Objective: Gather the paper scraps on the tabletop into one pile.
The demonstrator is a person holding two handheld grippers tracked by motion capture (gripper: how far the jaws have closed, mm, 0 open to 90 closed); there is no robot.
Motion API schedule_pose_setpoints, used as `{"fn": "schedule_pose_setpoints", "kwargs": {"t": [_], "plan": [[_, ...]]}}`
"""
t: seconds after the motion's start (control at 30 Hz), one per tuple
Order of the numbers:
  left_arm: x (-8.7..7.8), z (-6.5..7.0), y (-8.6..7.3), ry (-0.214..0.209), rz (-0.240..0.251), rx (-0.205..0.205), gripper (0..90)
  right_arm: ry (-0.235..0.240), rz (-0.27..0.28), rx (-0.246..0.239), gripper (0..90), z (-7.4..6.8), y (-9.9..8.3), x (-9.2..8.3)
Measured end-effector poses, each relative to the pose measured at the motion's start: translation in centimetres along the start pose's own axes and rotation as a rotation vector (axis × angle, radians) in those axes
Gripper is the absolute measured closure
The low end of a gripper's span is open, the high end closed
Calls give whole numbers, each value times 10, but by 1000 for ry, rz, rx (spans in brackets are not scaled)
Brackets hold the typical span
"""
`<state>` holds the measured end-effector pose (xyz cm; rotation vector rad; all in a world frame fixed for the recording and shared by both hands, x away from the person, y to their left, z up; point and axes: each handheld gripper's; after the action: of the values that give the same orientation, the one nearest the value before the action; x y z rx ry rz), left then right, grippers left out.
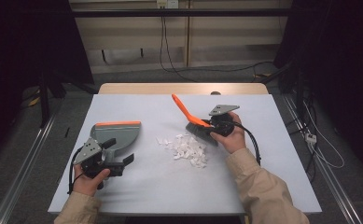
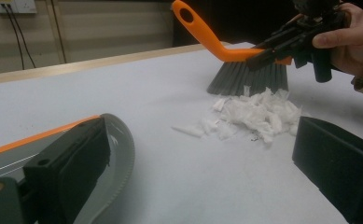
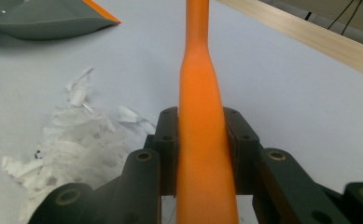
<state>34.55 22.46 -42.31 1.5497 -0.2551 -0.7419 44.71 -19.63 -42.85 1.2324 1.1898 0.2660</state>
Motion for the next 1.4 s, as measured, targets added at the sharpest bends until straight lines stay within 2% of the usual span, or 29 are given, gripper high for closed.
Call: {"fn": "schedule_pose_setpoints", "kwargs": {"t": [0.07,0.17,0.2,0.23,0.27,0.3,0.33,0.37,0.4,0.47,0.5,0.57,0.6,0.73,0.77,0.87,0.9,0.97,1.0,1.03,1.17,1.27,1.33,1.4], "plan": [[0,1,0,-3,1,1,37,10,-19,32,702,1,1,-3],[-1,1,1,-5,3,1,38,-35,-66,31,646,-3,8,-6],[-1,1,1,-3,3,1,38,-29,-93,42,619,-4,12,-6],[-1,1,1,-3,3,0,38,-23,-117,63,625,-5,15,-6],[-1,2,1,-3,4,1,38,-53,-132,58,644,-6,18,-7],[-1,2,1,-4,4,1,38,-86,-165,53,626,-8,21,-7],[-1,2,1,-4,4,6,38,-83,-186,56,636,-8,22,-7],[-1,2,1,-4,4,10,38,-60,-204,78,641,-8,23,-6],[-1,3,1,-6,3,6,38,-62,-234,95,675,-7,23,-6],[-1,3,1,-6,1,14,38,-68,-269,77,707,-8,22,-5],[-1,3,1,-6,1,14,38,-62,-272,88,711,-8,21,-4],[-1,3,1,-4,-1,15,38,-39,-282,79,713,-7,22,-5],[-1,3,1,-4,-2,15,38,-53,-276,94,714,-7,22,-5],[-1,3,1,-4,-1,17,38,-53,-197,107,715,-2,23,-4],[-1,3,1,-3,0,15,38,-59,-181,92,714,0,24,-3],[-1,3,1,-2,1,10,38,-71,-135,117,715,7,25,3],[-1,3,1,-1,2,11,38,-69,-139,123,715,10,24,7],[-2,3,1,1,3,6,38,-87,-144,91,715,11,23,12],[-2,3,1,-1,5,6,38,-68,-144,96,715,10,23,13],[-2,3,1,-1,5,6,38,-46,-161,79,715,7,25,13],[-1,3,1,-2,1,7,38,12,-238,-24,715,-11,27,13],[-2,4,1,-2,3,10,38,94,-235,-38,715,-19,29,8],[-2,4,2,1,7,10,38,83,-228,-63,715,-24,32,4],[-2,4,1,1,3,8,38,98,-187,-52,714,-24,36,-1]]}}
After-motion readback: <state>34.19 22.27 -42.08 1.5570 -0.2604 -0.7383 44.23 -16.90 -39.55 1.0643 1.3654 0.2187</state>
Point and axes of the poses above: each handheld gripper's, and its own axes: x roughly forward along the jaws, y roughly out of its top, z roughly to its right, and after that the axes turned 11 degrees about y, right-handed
